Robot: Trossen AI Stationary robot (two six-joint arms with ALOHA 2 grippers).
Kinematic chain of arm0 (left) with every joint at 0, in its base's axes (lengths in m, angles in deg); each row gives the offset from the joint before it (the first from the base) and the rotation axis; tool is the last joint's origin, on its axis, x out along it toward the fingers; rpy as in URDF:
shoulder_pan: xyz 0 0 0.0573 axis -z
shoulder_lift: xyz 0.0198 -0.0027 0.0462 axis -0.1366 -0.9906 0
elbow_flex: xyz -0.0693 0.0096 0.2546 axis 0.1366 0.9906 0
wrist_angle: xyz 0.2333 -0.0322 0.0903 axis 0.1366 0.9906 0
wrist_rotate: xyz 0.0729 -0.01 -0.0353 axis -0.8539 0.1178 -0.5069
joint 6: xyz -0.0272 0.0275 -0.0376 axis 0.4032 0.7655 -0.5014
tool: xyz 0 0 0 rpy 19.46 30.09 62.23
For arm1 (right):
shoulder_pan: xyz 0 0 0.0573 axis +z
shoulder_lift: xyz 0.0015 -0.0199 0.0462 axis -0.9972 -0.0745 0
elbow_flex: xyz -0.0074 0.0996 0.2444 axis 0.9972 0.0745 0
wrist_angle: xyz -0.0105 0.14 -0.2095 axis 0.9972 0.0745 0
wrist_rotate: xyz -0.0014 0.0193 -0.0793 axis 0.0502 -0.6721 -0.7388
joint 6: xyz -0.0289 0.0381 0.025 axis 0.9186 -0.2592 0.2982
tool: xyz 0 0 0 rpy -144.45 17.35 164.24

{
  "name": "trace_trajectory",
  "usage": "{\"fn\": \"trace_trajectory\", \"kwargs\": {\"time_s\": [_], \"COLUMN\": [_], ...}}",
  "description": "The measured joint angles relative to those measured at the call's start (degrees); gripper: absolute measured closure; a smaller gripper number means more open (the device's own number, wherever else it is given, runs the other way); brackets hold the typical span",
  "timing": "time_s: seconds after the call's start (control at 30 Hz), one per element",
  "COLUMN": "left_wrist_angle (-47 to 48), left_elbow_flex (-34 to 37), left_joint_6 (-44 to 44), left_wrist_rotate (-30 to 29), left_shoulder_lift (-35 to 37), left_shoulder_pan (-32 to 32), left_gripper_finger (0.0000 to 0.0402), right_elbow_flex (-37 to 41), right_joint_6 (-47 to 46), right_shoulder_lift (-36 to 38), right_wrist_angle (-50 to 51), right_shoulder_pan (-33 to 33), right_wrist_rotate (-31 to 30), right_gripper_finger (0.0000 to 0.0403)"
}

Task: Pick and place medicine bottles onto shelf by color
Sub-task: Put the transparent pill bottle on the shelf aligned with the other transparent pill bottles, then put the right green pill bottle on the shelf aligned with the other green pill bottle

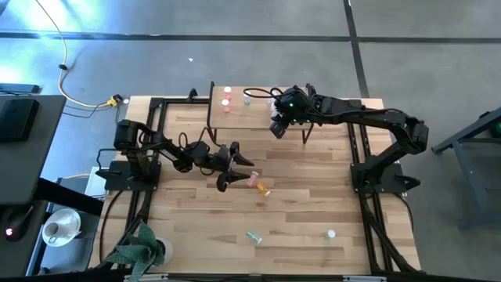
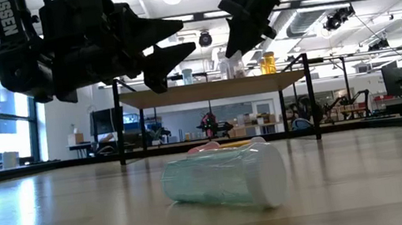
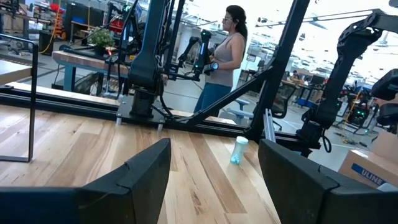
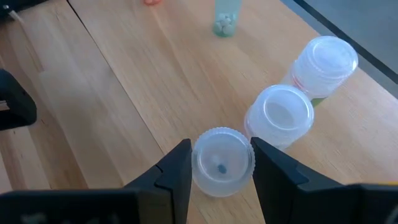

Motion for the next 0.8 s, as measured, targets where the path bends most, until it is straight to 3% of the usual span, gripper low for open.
{"fn": "trace_trajectory", "kwargs": {"time_s": [0.33,0.57,0.8], "left_wrist_angle": [0.0,0.0,0.0], "left_elbow_flex": [0.0,0.0,0.0], "left_joint_6": [0.0,0.0,0.0], "left_wrist_rotate": [0.0,0.0,0.0], "left_shoulder_lift": [0.0,0.0,0.0], "left_shoulder_pan": [0.0,0.0,0.0], "left_gripper_finger": [0.017,0.017,0.017], "right_elbow_flex": [0.0,-1.2,-8.6], "right_joint_6": [0.6,1.4,1.1], "right_shoulder_lift": [0.0,0.0,0.1], "right_wrist_angle": [0.0,1.3,9.4], "right_shoulder_pan": [0.0,0.0,1.8], "right_wrist_rotate": [-1.5,-1.9,-1.9], "right_gripper_finger": [0.0214,0.0209,0.0208]}}
